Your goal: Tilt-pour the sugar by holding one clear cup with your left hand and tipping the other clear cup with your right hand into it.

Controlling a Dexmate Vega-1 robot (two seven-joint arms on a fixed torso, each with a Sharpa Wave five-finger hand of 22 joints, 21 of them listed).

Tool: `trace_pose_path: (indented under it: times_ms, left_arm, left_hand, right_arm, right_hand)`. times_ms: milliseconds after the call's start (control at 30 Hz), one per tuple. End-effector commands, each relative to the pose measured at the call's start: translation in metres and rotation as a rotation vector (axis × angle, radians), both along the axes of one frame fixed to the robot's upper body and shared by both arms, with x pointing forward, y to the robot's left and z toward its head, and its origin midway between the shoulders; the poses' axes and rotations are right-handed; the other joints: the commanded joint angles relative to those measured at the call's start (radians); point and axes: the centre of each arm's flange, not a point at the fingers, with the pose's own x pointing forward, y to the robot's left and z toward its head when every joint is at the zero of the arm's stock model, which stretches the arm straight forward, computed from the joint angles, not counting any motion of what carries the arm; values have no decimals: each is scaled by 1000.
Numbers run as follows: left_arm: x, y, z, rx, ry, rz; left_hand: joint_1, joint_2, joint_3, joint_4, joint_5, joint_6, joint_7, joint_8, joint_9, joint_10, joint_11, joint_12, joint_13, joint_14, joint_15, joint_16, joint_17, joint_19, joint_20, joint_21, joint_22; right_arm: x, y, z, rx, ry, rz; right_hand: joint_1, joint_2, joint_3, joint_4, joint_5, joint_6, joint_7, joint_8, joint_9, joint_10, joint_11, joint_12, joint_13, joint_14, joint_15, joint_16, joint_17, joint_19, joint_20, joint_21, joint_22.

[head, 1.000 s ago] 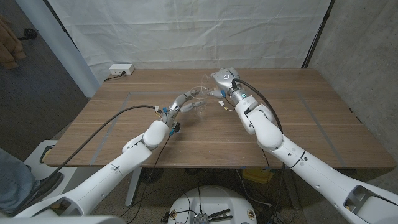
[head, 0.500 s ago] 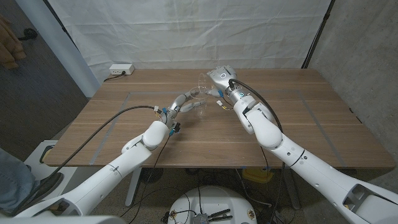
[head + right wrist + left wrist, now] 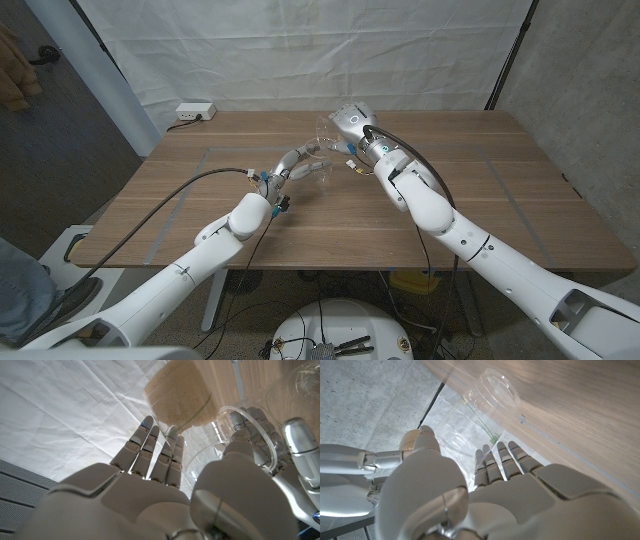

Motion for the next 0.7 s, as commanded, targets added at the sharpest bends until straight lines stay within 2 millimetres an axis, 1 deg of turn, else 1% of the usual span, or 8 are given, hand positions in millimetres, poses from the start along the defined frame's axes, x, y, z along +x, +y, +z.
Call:
trace_pose_path:
  times_ms: [33,200,233,467,533,600,633,700]
  left_arm:
    - [0,2,1,-1,-1,1]
    - [0,2,2,0,-3,3]
    - [0,2,2,0,-4,4]
    - [0,3,2,-4,-7,1]
    - [-1,2,3,-4,-9,0]
    - [-2,2,4,-4,-11,-2]
    - [-2,2,4,-4,-13,-2]
    - [-3,2,5,-4,-16,-4]
  left_hand:
    - [4,5,-4,-5,0,6,5,2,4,10,6,0,4,6,-21,1,5,5,-25,-2,3]
    - [12,11,0,-7,2,4,9,0,4,10,5,-1,4,7,-18,1,4,7,-19,-2,3]
    - [15,13,1,-8,2,2,12,0,4,8,10,-2,4,6,-15,0,5,7,-16,-2,3]
    - [36,38,15,-12,5,-1,22,-1,5,7,13,-2,5,8,-7,0,6,13,-5,0,4]
    - [37,38,15,-12,4,5,17,2,6,12,7,-1,5,12,-12,1,6,15,-12,0,4]
    - [37,40,14,-11,3,-1,24,-1,6,8,20,-3,5,10,-5,0,6,13,-2,-1,4]
    - [37,41,14,-11,3,-1,24,-1,6,8,14,-2,5,10,-5,0,6,13,-2,-1,5]
    - [37,42,14,-10,3,0,25,0,6,8,13,-3,5,11,-6,1,6,13,-2,-1,5]
  right_arm:
    - [-4,1,0,-37,-33,-3]
    - [-6,2,0,-35,-28,-6]
    - [-6,1,0,-29,-22,2]
    - [-2,3,-2,-61,-25,-29]
    - [-1,4,-2,-73,-35,-43]
    - [1,2,-2,-81,-36,-54]
    - [2,2,-1,-83,-33,-60]
    - [2,1,-1,-88,-40,-67]
  right_hand:
    - [27,25,5,1,1,72,-65,8,1,-1,-8,-4,3,8,-149,-1,4,8,-125,-5,5]
    - [33,28,8,0,0,75,-64,8,1,-2,-11,-5,2,6,-148,-2,4,7,-127,-5,5]
    - [33,28,8,0,0,75,-65,7,1,-2,-11,-5,2,7,-149,-2,3,7,-127,-5,5]
    - [37,29,9,-1,-1,78,-66,7,1,-1,-14,-6,2,7,-151,-2,3,7,-128,-5,5]
    - [37,29,9,-1,-1,80,-67,8,1,-1,-14,-6,2,6,-151,-3,3,7,-128,-5,5]
    - [39,29,9,-1,-2,80,-68,7,1,-1,-15,-7,2,4,-151,-4,3,5,-127,-5,5]
    - [39,29,9,-1,-2,81,-68,7,1,-1,-16,-7,2,4,-152,-4,3,4,-127,-6,5]
    - [40,30,9,-1,-2,81,-70,7,1,0,-20,-7,2,4,-151,-4,3,1,-127,-7,6]
